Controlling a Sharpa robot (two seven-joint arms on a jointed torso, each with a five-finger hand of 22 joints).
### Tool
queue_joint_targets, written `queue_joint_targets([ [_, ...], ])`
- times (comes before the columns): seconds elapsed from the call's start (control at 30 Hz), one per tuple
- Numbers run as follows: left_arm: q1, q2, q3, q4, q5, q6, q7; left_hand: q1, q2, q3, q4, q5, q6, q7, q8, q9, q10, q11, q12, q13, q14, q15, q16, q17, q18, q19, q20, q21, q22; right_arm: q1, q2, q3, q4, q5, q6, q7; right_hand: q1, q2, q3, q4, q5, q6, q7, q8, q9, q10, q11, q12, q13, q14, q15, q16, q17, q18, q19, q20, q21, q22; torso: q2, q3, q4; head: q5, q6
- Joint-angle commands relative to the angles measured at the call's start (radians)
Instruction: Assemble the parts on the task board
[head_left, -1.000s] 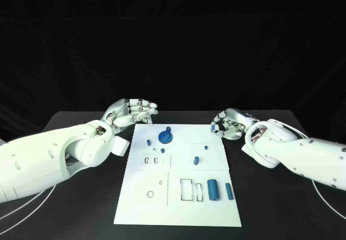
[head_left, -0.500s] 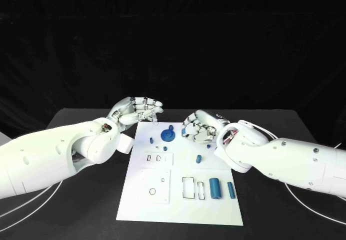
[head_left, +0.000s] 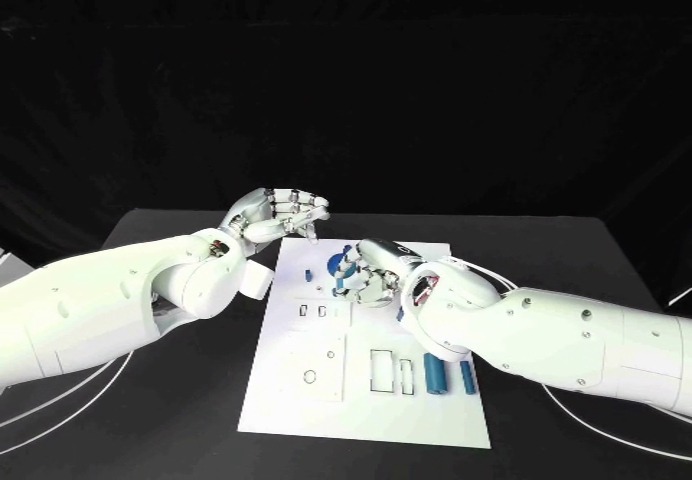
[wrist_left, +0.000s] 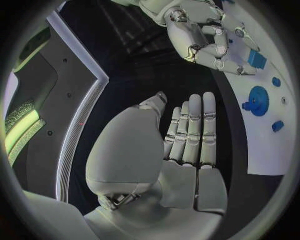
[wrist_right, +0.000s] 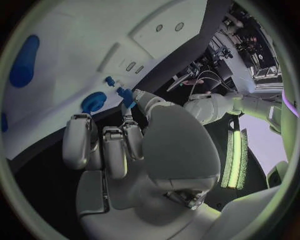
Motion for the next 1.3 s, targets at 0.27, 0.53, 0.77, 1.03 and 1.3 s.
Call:
queue_joint_targets([
  [0.27, 0.001, -0.003, 0.001, -0.009, 0.047, -0.031, 0.006, 0.000, -0.001, -0.005, 0.008, -0.004, 0.026, 0.013, 0.018, 0.010, 0.041, -0.018, 0.063, 0.027, 0.034, -0.015, 0.072, 0.044, 0.007, 0.022, -0.011, 0.047, 0.024, -0.024, 0.040, -0.007, -0.020, -0.078, 0.054, -0.061, -0.007, 0.000, 0.003, 0.005, 0.004, -0.001, 0.003, 0.002, 0.001, -0.003, -0.001, -0.001, 0.044, 0.086, 0.002, 0.003, 0.183, -0.004, -0.003, -0.003, -0.002, 0.005, 0.000, 0.0015, -0.0009, 0.011, -0.012],
  [0.53, 0.001, -0.003, 0.001, -0.013, 0.051, -0.033, 0.006, 0.000, -0.002, -0.006, 0.008, -0.004, 0.025, 0.013, 0.019, 0.011, 0.038, -0.019, 0.068, 0.030, 0.034, -0.016, 0.078, 0.048, 0.006, 0.021, -0.012, 0.050, 0.026, -0.038, 0.059, -0.009, -0.016, -0.099, 0.069, -0.064, -0.009, -0.001, 0.002, 0.006, 0.004, -0.001, 0.003, 0.002, 0.001, -0.002, -0.001, 0.000, 0.045, 0.086, 0.003, 0.003, 0.184, -0.004, -0.002, -0.002, -0.001, 0.006, 0.000, 0.0015, -0.0018, 0.016, -0.016],
  [0.77, 0.001, -0.004, 0.001, -0.013, 0.051, -0.030, 0.005, 0.000, -0.002, -0.006, 0.008, -0.004, 0.024, 0.013, 0.019, 0.011, 0.035, -0.018, 0.069, 0.030, 0.034, -0.016, 0.080, 0.049, 0.006, 0.021, -0.013, 0.052, 0.026, -0.046, 0.068, -0.011, -0.029, -0.096, 0.084, -0.072, -0.015, -0.002, 0.001, 0.008, 0.000, 0.000, 0.003, 0.003, 0.002, -0.003, -0.001, -0.001, 0.044, 0.087, 0.003, 0.003, 0.184, -0.004, -0.002, -0.001, -0.002, 0.006, 0.000, 0.0014, -0.0025, 0.016, -0.018],
  [1.03, 0.001, -0.004, 0.001, -0.012, 0.051, -0.025, 0.002, -0.001, -0.003, -0.006, 0.010, -0.004, 0.017, 0.016, 0.017, 0.011, 0.022, -0.016, 0.070, 0.032, 0.031, -0.014, 0.086, 0.055, 0.006, 0.019, -0.013, 0.057, 0.029, -0.051, 0.072, -0.012, -0.032, -0.099, 0.091, -0.074, -0.016, -0.003, 0.001, 0.008, -0.001, -0.001, 0.003, 0.003, 0.002, -0.003, -0.001, -0.001, 0.044, 0.086, 0.004, 0.003, 0.184, -0.004, -0.003, -0.001, -0.003, 0.005, -0.001, 0.0017, -0.0034, 0.016, -0.020],
  [1.3, 0.001, -0.005, 0.001, -0.012, 0.051, -0.020, 0.000, -0.001, -0.003, -0.006, 0.010, -0.004, 0.015, 0.016, 0.017, 0.011, 0.019, -0.015, 0.070, 0.032, 0.031, -0.014, 0.087, 0.056, 0.005, 0.018, -0.012, 0.058, 0.030, -0.055, 0.072, -0.013, -0.035, -0.105, 0.095, -0.079, -0.021, -0.008, -0.002, 0.009, -0.005, -0.004, 0.004, 0.001, 0.001, -0.005, 0.000, -0.004, 0.041, 0.086, 0.004, 0.002, 0.181, -0.003, -0.004, 0.000, -0.007, 0.002, -0.001, 0.0021, -0.0026, 0.016, -0.020],
])
